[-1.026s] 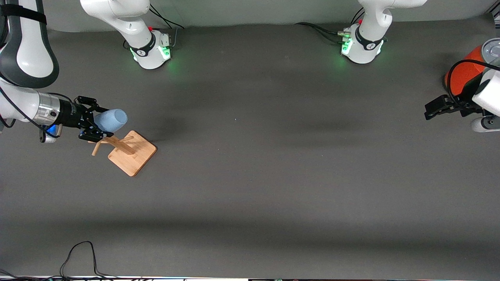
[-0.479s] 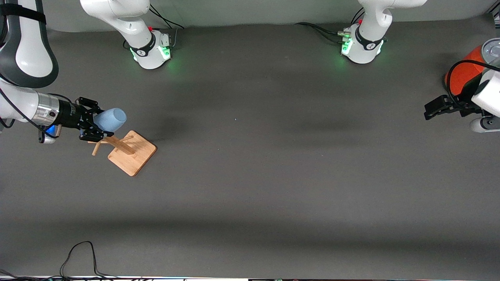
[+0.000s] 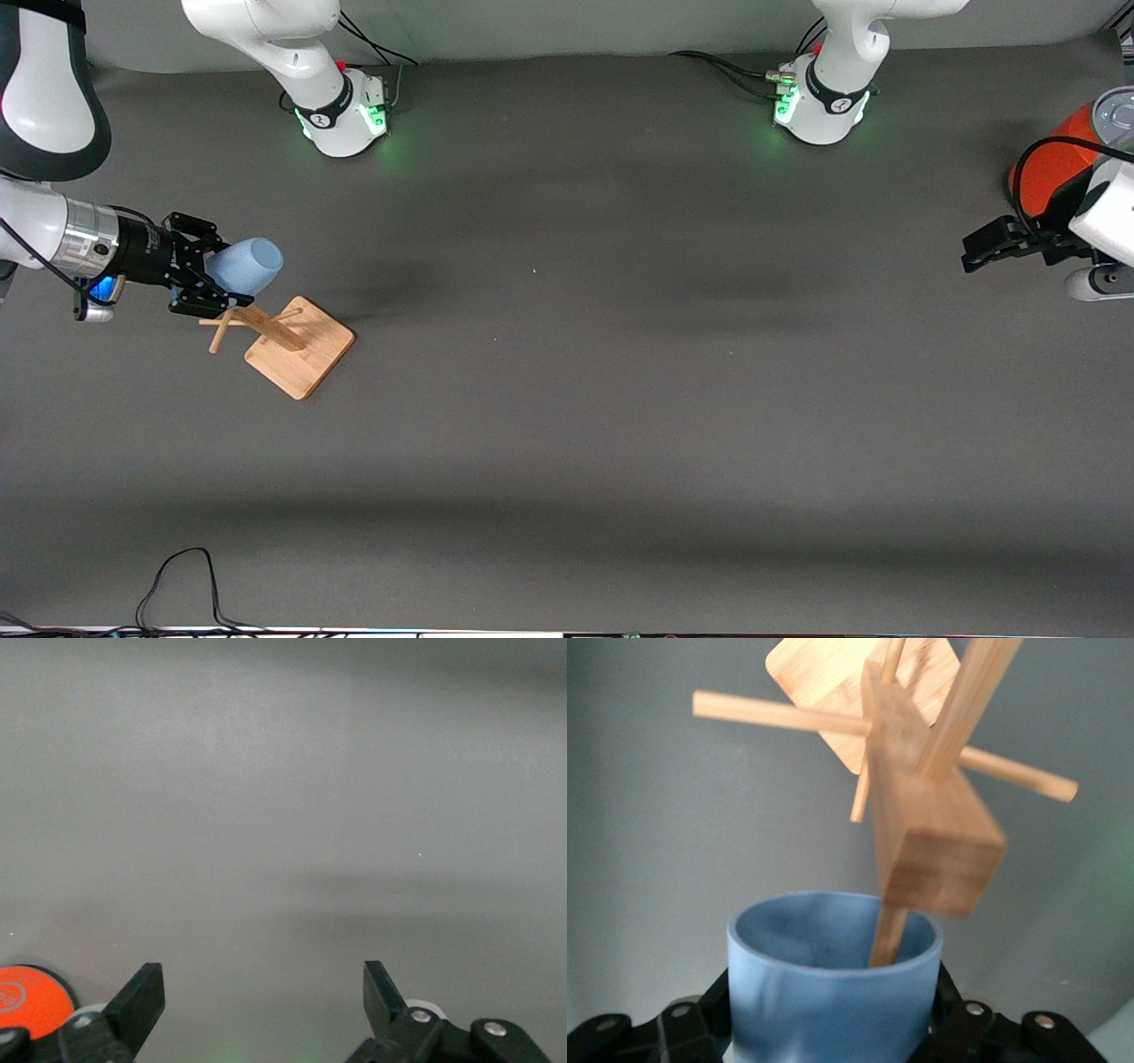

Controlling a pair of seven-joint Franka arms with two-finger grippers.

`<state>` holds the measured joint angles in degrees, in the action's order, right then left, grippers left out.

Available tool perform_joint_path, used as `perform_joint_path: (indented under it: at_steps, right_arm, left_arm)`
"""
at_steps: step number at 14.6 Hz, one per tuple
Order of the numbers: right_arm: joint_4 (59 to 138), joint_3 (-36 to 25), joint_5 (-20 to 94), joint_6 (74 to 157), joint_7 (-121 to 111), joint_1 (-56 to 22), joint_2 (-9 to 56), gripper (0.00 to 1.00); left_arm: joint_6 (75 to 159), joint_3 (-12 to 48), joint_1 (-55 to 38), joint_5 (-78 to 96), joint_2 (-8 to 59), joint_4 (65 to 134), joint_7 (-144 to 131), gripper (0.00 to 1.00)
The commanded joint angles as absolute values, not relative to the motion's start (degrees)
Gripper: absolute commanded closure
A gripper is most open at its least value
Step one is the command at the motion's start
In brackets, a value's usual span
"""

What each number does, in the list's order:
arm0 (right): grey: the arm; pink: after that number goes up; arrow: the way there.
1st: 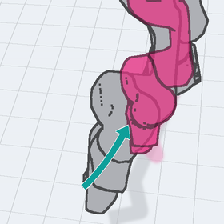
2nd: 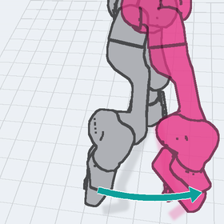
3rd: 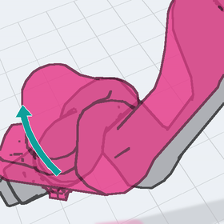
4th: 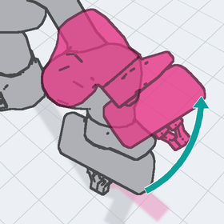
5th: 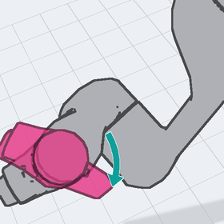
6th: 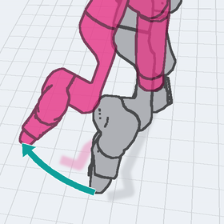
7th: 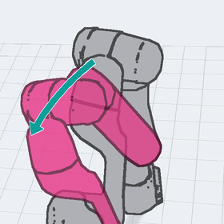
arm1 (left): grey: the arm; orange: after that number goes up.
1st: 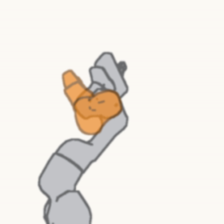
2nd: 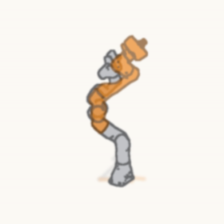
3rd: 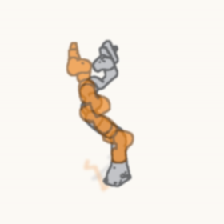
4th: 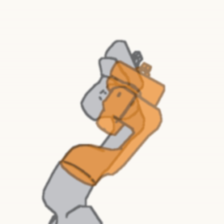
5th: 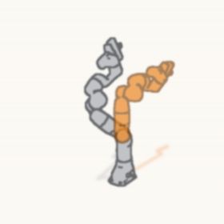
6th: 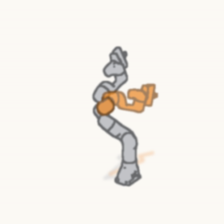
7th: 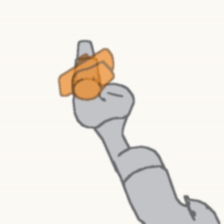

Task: Rotate and upright cup with both arms
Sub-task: 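Pull the blue cup off the wooden peg with the right gripper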

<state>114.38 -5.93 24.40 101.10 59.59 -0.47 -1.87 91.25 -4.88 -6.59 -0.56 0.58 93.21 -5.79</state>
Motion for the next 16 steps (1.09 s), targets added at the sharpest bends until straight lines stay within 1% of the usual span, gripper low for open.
perform_joint_path:
  at_steps: [1, 5, 8, 11, 13, 16]
  right_arm:
    - [111.28, -2.91, 25.66, 100.28, 64.58, -0.97, -2.55, 0.27]
    - [110.22, 1.65, 29.52, 100.46, 69.94, -1.14, -3.95, 0.27]
    - [107.33, 8.06, 29.1, 102.03, 76.96, -1.14, -3.43, 0.27]
    - [106.26, 15.88, 28.48, 107.12, 84.88, -1.14, -2.81, 0.27]
    - [106.17, 22.9, 23.5, 111.6, 92.59, -1.23, -1.94, 0.27]
    - [104.94, 32.67, 13.83, 117.05, 105.87, -1.32, 2.88, 0.27]
  left_arm:
    - [91.32, -4.92, -6.86, -0.79, 0.17, 93.6, -5.1, 0.0]
    - [91.41, -4.92, -6.86, -0.79, 0.35, 93.52, -5.1, 0.0]
    - [91.41, -4.92, -6.77, -0.79, 0.44, 93.52, -4.66, 0.0]
    - [91.58, -5.01, -6.77, -0.7, 0.44, 93.52, -4.39, 0.0]
    - [91.76, -5.01, -6.77, -0.7, 0.53, 93.52, -4.39, 0.0]
    - [92.02, -5.1, -6.77, -0.62, 0.97, 93.52, -4.31, 0.0]
